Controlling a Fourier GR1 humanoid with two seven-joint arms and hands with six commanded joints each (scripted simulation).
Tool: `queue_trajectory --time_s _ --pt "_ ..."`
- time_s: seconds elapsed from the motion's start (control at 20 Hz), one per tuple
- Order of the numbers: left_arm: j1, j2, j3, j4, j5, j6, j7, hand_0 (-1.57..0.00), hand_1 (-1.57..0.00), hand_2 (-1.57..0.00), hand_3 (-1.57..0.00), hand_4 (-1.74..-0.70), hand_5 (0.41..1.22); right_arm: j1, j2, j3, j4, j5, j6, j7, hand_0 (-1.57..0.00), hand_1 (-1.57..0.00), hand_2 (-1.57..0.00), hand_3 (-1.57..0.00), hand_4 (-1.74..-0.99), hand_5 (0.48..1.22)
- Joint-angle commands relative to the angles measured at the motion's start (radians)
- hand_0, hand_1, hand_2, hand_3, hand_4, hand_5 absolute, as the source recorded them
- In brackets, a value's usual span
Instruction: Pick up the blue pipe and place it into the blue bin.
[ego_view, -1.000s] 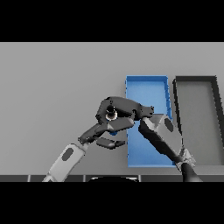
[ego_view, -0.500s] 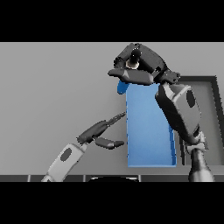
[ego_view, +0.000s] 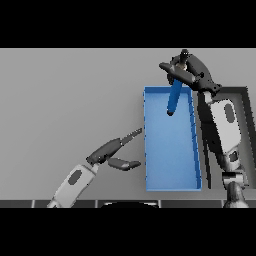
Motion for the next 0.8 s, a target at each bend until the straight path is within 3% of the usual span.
queue_trajectory --time_s 0.0,0.25,0.4,0.5,0.55,0.6,0.65,0.75 --pt "0.006 0.014 0.011 -0.009 0.010 -0.004 -0.006 0.00 0.00 0.00 0.00 -0.87 0.483 0.032 -0.006 0.011 -0.007 0.015 -0.014 0.008 -1.57 -1.57 -1.57 -1.57 -1.499 1.221" --pt "0.006 0.009 0.008 -0.013 0.019 -0.008 0.005 0.00 0.00 0.00 0.00 -0.88 0.479 0.167 -0.027 0.051 -0.044 0.049 -0.128 0.133 -1.57 -1.57 -1.57 -1.57 -1.499 1.221" --pt "-0.003 0.004 0.010 -0.002 0.015 -0.005 0.011 0.00 0.00 0.00 0.00 -0.88 0.476 0.242 -0.075 0.126 -0.027 0.047 -0.151 0.146 -1.57 -1.57 -1.57 -0.82 -1.617 1.221" --pt "-0.009 0.001 0.008 -0.001 0.021 -0.011 0.015 0.00 0.00 0.00 0.00 -0.88 0.481 0.254 -0.136 0.235 -0.017 -0.007 -0.183 0.146 -1.57 -1.57 -1.57 -0.62 -1.662 1.221" --pt "0.001 0.007 0.006 -0.001 0.016 -0.012 0.005 0.00 0.00 0.00 0.00 -0.89 0.483 0.258 -0.150 0.259 -0.018 -0.015 -0.204 0.136 -1.57 -1.57 -1.57 -0.81 -1.617 1.199" --pt "-0.004 -0.002 0.004 0.002 0.009 -0.002 0.008 0.00 0.00 0.00 0.00 -0.89 0.486 0.268 -0.157 0.269 -0.024 -0.015 -0.226 0.120 -1.57 -1.51 -1.45 -0.96 -1.573 1.188" --pt "-0.001 -0.003 0.004 0.004 0.006 0.002 0.008 0.00 0.00 0.00 0.00 -0.88 0.490 0.265 -0.157 0.276 -0.011 -0.032 -0.245 0.124 -1.26 -1.21 -1.16 -0.77 -1.515 1.176" --pt "-0.003 0.000 0.005 0.001 0.010 -0.002 -0.003 0.00 0.00 0.00 0.00 -0.88 0.495 0.254 -0.156 0.298 0.033 -0.075 -0.271 0.106 -0.80 -0.77 -0.74 -0.49 -1.385 1.114"
